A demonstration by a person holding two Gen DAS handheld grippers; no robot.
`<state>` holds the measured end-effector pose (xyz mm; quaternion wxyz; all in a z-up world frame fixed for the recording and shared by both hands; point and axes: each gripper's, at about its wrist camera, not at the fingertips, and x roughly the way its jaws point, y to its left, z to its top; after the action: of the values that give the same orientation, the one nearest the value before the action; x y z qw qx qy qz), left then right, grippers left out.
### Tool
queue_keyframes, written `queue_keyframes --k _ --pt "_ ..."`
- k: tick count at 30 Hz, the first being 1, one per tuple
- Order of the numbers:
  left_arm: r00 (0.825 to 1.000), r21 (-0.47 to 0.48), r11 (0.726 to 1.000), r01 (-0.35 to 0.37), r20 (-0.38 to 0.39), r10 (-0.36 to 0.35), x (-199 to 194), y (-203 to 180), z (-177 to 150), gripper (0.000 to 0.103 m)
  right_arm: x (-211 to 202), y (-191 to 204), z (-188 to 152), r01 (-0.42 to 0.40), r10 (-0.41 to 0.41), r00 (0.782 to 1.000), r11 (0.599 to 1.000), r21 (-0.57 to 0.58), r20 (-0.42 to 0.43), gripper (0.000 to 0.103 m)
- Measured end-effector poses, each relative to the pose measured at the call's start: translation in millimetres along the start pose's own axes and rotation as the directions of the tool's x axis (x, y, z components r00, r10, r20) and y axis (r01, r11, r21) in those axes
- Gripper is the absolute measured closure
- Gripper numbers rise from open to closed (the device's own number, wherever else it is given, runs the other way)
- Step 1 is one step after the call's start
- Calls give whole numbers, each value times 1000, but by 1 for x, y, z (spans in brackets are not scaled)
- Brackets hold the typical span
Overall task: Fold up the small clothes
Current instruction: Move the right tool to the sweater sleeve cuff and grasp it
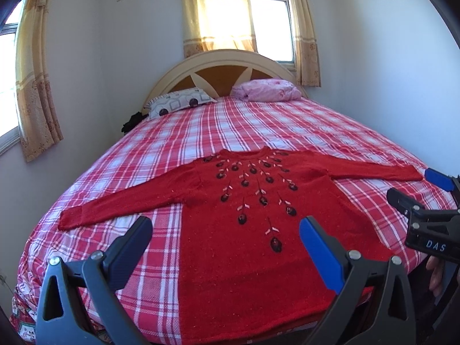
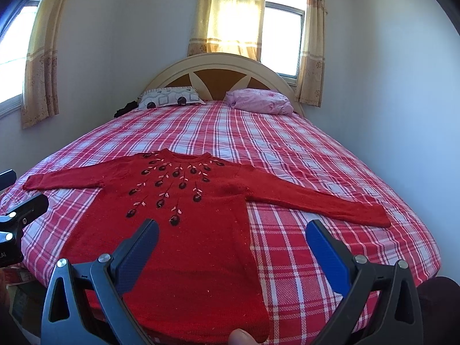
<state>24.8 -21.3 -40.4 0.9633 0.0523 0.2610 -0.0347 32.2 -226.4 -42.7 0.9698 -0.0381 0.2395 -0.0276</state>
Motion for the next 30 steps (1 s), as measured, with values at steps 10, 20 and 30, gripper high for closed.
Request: queue_keyframes --k 10,20,30 --pt "997 73 997 38 -72 -33 53 -22 2 0 54 -31 -13 67 -63 992 997 35 -112 1" --pt "986 103 991 89 -149 -73 109 -42 15 0 109 -74 -18 99 -84 975 993 60 -205 1" --pt "984 154 985 73 -171 -47 171 -55 33 0 153 -177 -16 153 -113 966 975 163 -232 1"
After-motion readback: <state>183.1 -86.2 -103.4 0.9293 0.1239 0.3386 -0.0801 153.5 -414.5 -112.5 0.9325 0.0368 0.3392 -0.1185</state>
